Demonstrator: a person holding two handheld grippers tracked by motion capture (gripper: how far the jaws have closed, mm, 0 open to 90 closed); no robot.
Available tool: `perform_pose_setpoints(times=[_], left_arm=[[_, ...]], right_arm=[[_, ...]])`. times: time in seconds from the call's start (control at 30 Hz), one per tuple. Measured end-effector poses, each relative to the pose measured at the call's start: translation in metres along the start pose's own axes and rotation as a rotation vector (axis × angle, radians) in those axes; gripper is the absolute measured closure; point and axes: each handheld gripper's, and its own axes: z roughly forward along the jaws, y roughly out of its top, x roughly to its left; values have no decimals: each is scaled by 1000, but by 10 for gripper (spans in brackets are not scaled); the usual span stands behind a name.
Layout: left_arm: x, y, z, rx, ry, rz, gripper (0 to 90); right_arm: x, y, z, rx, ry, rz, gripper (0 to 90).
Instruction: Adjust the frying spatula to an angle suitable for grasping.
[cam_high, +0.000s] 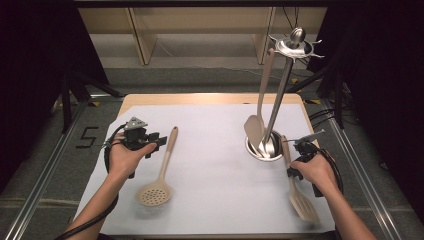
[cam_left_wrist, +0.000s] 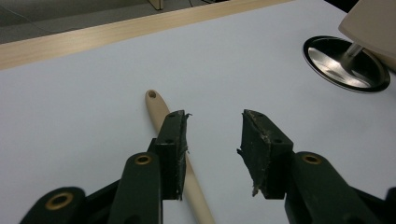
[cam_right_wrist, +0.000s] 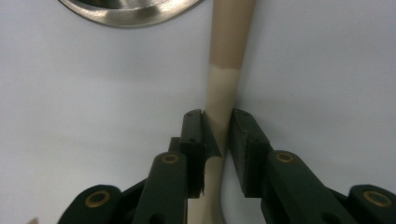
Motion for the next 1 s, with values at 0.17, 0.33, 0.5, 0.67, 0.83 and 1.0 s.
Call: perform_pose_setpoints(times=[0.17,0.33,0.5,0.67,0.83,1.0], left_arm=[[1,0,0,2,2,-1,596],[0,0,0,0,1,4,595],[0,0,0,-1,0,2,589],[0,0,0,-2,1,2,585],[1,0,0,-4,1,4,585],[0,0,0,-21,-6,6,583]], right_arm=[[0,0,-2,-23,-51,-29,783],[2,-2,-1,-13,-63,-28,780],[0,-2,3,-35,-51,-54,760],[-3,-2,2,-35,-45,-62,782],[-6,-4,1,-46,-33,-47,788],[-5,-11,-3,-77,-23,-68,789]])
